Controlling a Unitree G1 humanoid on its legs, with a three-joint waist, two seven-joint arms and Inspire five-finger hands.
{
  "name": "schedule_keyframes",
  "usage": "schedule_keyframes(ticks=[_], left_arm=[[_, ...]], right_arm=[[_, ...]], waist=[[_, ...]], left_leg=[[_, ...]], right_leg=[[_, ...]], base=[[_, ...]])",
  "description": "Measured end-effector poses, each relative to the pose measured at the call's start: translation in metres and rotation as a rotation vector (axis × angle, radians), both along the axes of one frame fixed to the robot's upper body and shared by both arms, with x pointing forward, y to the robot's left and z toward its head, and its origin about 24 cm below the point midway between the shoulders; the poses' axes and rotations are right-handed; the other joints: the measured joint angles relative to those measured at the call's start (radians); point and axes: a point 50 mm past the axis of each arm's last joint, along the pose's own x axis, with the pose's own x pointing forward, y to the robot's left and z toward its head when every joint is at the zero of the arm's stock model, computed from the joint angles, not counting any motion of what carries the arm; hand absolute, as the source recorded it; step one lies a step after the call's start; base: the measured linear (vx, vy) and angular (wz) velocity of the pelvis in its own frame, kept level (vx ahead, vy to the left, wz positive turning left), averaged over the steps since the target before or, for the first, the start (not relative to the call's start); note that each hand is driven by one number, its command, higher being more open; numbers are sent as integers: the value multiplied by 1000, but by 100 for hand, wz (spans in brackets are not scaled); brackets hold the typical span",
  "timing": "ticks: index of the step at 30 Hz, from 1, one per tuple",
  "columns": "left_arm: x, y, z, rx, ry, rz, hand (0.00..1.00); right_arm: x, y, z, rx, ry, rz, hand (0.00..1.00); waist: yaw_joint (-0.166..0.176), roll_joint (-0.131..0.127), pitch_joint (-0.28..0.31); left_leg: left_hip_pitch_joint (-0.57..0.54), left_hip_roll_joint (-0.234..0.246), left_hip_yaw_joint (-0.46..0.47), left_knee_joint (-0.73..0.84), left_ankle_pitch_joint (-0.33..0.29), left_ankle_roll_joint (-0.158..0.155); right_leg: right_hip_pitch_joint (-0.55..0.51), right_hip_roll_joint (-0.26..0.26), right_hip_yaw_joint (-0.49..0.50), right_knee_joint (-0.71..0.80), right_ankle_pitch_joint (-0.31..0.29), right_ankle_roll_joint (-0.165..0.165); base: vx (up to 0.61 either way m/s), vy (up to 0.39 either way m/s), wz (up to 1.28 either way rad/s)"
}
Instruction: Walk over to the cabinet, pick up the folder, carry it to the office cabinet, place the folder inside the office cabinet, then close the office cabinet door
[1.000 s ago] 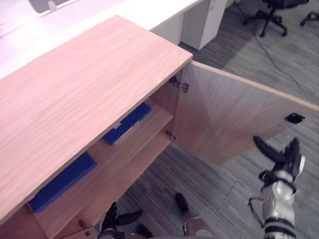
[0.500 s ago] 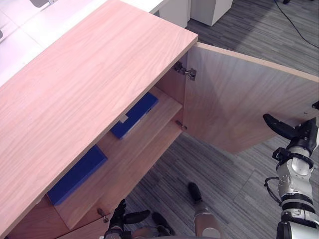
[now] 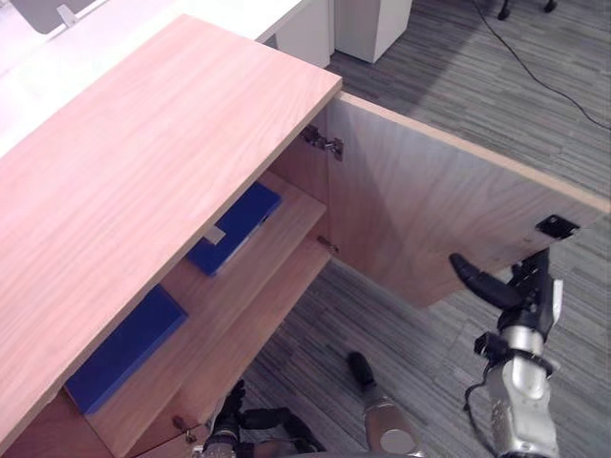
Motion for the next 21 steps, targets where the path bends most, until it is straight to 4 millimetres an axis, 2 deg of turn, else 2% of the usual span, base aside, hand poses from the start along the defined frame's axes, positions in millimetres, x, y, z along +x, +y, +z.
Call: schedule_keyframes(ticks=[2, 3, 4, 8, 9, 10, 11, 12, 13, 15, 16, 19, 20, 21], left_arm=[[0, 6, 0, 12, 9, 19, 100], [1, 7, 0, 16, 10, 17, 100], [3, 9, 0, 28, 16, -2, 100], [9, 7, 0, 44, 25, -41, 100], [11, 10, 1, 52, 21, -45, 100], [14, 14, 2, 65, 21, -48, 100], [14, 15, 2, 68, 21, -49, 100], [15, 21, 3, 86, 24, -59, 100], [15, 24, 4, 94, 28, -63, 100], [15, 35, 5, 127, 41, -84, 100], [16, 37, 6, 136, 43, -91, 100], [20, 43, 7, 162, 52, -141, 100], [21, 44, 8, 165, 51, -144, 100], [25, 45, 9, 167, 46, -147, 100]], right_arm=[[-16, 28, -11, 30, 54, 70, 100], [-20, 34, -13, 40, 65, 86, 100], [-31, 49, -16, 61, 92, 121, 100], [-58, 76, -19, 54, 185, 216, 100], [-64, 85, -19, 61, 210, 254, 100], [-71, 94, -21, 77, 239, 312, 100], [-73, 96, -21, 79, 245, 325, 100], [-77, 102, -22, 85, 267, 388, 100], [-79, 104, -22, 84, 276, 424, 100], [-85, 113, -25, 78, 318, 566, 100], [-86, 114, -26, 72, 330, 601, 100], [-89, 127, -27, 136, 371, 824, 100], [-88, 131, -27, 138, 376, 876, 100], [-79, 146, -25, 138, 375, 1029, 100]], waist=[[-2, -37, 0], [-3, -45, -1], [-3, -59, -2], [-6, -73, 1], [-6, -86, 9], [-7, -110, 14], [-7, -116, 14], [-6, -140, 14], [-6, -152, 15], [-5, -198, 13], [-3, -206, 10], [33, -234, -5], [42, -241, -8], [75, -252, -12]], left_leg=[[0, 21, 22, 43, -20, -5], [0, 27, 27, 55, -25, -6], [0, 42, 35, 84, -39, -9], [7, 71, 36, 144, -71, -6], [15, 74, 36, 161, -78, -6], [22, 79, 31, 170, -84, -6], [22, 79, 29, 172, -87, -9], [22, 78, 21, 179, -90, -4], [22, 77, 15, 181, -90, -4], [23, 69, -18, 187, -91, -2], [23, 69, -24, 188, -91, -1], [25, 68, -67, 187, -90, 1], [28, 68, -70, 187, -89, 2], [33, 68, -88, 187, -86, 5]], right_leg=[[2, 14, 24, 0, 11, -2], [3, 18, 30, 1, 13, -3], [7, 26, 39, 3, 17, -3], [24, 37, 45, 20, 16, -3], [33, 40, 47, 29, 15, -2], [42, 39, 46, 36, 8, 7], [42, 39, 45, 37, 8, 7], [42, 37, 42, 44, 5, 5], [43, 36, 39, 49, 3, 2], [51, 28, 7, 64, -4, -4], [53, 26, -1, 67, -8, -4], [58, 22, -56, 87, -57, 2], [60, 20, -66, 88, -58, 2], [71, 18, -89, 88, -58, 2]], base=[[-67, -67, -33], [-82, -90, -33], [-73, -72, -22], [-89, -55, -13], [-133, -41, -4], [-117, -33, -2], [-133, -35, 2], [-85, -22, 2], [-140, -36, 3], [-170, -41, 7], [-141, -33, 8], [-102, -22, -2], [-83, -39, 0], [-56, -43, 10]])
